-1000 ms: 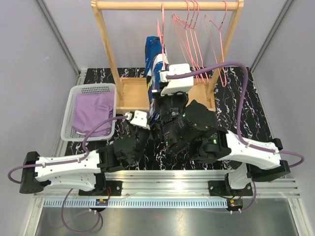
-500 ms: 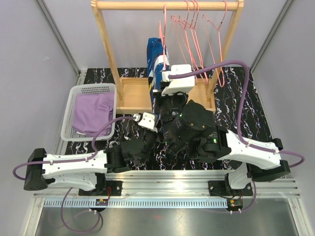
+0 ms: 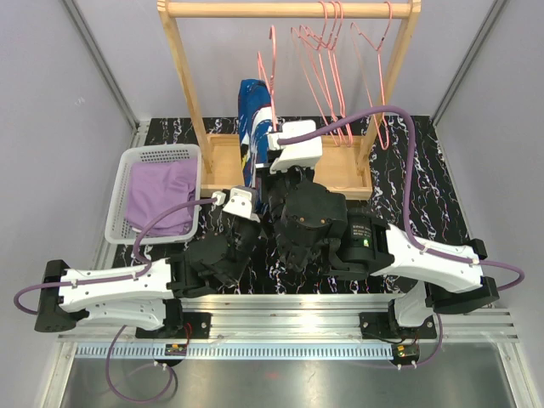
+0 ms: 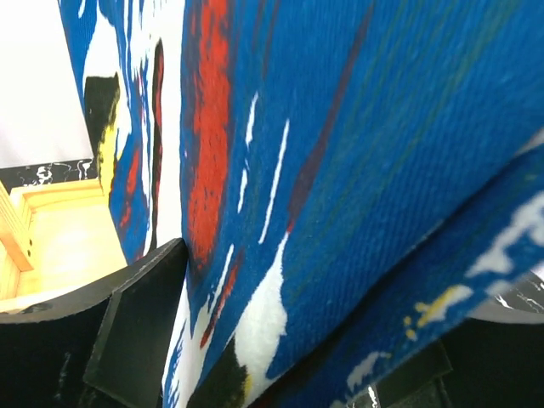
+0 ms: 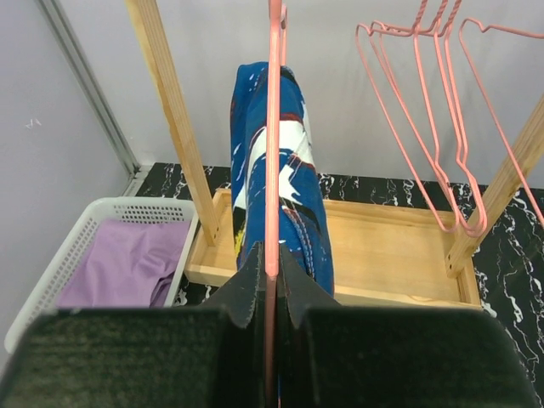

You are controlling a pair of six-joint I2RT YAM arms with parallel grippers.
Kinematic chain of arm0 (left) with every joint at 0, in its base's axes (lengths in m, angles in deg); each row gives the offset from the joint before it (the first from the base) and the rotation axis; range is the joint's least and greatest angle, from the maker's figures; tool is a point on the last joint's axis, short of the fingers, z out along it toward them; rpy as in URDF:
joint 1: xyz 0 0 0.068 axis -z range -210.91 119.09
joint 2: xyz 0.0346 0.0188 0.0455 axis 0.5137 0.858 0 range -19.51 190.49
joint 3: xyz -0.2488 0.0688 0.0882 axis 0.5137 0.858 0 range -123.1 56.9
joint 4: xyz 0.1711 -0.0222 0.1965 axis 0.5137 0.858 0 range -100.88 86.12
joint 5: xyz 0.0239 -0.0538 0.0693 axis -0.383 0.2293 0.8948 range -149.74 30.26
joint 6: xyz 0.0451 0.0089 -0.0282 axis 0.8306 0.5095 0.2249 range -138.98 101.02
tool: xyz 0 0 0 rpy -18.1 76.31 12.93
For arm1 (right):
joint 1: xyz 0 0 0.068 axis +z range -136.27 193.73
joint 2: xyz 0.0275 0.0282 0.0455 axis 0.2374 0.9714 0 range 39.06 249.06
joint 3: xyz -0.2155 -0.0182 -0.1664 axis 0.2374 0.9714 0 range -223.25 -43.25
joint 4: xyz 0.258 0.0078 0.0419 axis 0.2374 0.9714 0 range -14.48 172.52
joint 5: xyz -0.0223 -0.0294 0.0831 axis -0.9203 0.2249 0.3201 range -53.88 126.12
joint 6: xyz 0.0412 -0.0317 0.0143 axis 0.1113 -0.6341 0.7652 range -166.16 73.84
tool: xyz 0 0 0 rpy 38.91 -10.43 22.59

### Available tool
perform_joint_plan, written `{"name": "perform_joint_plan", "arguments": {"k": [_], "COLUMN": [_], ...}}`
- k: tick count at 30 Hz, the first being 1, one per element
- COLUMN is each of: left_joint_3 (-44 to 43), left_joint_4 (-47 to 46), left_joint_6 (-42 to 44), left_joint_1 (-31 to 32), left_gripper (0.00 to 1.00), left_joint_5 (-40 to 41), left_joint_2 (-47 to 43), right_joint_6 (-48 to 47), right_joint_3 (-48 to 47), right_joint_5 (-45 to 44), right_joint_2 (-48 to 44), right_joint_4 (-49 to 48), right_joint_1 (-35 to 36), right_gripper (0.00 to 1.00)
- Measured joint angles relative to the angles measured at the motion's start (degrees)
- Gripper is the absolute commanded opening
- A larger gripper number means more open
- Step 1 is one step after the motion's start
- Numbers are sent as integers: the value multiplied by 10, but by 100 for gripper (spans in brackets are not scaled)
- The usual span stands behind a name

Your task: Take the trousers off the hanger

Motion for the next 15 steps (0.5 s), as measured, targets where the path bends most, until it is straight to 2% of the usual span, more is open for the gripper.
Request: {"name": "perform_joint_plan", "arguments": {"k": [15], "left_joint_3": [14], "left_joint_4": [92], "left_joint_6": [-16], "left_joint_1": [0], "left_gripper": [81], "left_joint_5": [-9], "left_joint_2": [-63], "right_joint_6": [-48], "right_joint_3": [-6], "right_joint_5": [1], "right_joint_2": [2], "right_joint_4": [0], "right_joint_1": [-43], "right_gripper": [0]}}
